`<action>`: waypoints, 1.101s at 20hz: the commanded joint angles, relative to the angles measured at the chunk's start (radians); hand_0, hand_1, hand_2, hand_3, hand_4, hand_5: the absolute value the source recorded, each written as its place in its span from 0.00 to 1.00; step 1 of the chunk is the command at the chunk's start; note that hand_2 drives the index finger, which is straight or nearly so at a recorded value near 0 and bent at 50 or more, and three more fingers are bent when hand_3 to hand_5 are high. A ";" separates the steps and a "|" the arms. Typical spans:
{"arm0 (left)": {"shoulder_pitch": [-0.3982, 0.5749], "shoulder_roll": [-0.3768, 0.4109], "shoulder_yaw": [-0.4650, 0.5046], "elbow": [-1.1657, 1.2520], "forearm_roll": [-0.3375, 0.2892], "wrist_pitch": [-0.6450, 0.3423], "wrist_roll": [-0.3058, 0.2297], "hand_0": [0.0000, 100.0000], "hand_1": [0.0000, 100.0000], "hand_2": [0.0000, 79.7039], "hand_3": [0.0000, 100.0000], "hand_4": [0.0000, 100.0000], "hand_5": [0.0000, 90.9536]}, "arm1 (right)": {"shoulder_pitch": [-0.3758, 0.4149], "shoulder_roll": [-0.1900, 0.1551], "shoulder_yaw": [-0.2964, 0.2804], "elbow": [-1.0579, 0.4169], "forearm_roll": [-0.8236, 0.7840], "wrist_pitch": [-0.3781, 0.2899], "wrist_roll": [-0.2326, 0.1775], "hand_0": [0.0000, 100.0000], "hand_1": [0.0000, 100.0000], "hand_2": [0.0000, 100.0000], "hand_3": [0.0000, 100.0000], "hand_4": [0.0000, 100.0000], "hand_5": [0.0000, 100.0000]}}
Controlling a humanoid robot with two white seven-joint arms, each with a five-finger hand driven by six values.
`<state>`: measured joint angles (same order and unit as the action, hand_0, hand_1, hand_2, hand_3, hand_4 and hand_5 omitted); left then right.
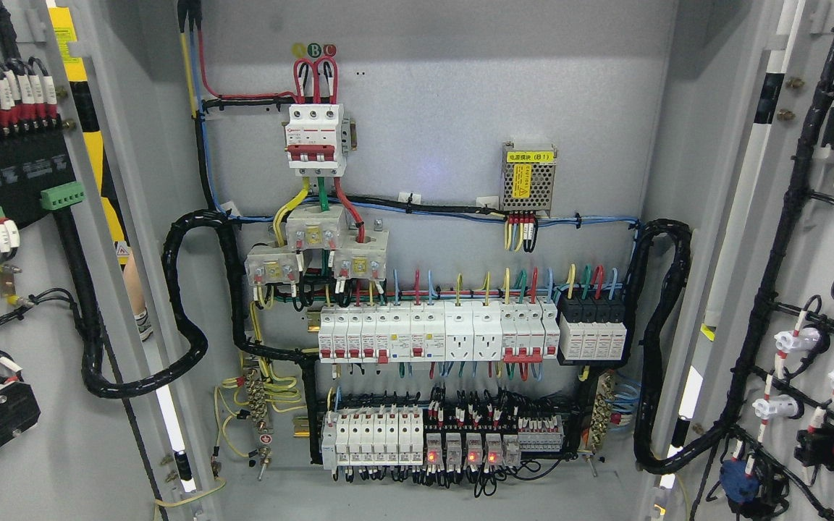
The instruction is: Open door with both hands
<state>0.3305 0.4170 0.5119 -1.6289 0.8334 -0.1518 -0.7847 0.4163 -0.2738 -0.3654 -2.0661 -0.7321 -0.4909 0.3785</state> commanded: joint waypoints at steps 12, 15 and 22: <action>-0.074 0.102 0.065 0.211 0.013 0.018 -0.013 0.12 0.56 0.00 0.00 0.00 0.00 | -0.001 -0.022 0.003 0.014 -0.020 0.000 0.003 0.00 0.50 0.04 0.00 0.00 0.00; -0.102 0.120 0.063 0.239 0.013 0.021 -0.013 0.12 0.56 0.00 0.00 0.00 0.00 | -0.004 -0.034 0.035 0.003 -0.018 -0.006 0.003 0.00 0.50 0.04 0.00 0.00 0.00; -0.116 0.123 0.063 0.255 0.013 0.043 -0.013 0.12 0.56 0.00 0.00 0.00 0.00 | -0.008 -0.079 0.126 -0.011 -0.015 -0.012 0.003 0.00 0.50 0.04 0.00 0.00 0.00</action>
<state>0.2315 0.5106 0.5669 -1.4395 0.8467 -0.1140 -0.7985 0.4124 -0.3132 -0.3250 -2.0667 -0.7494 -0.5016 0.3807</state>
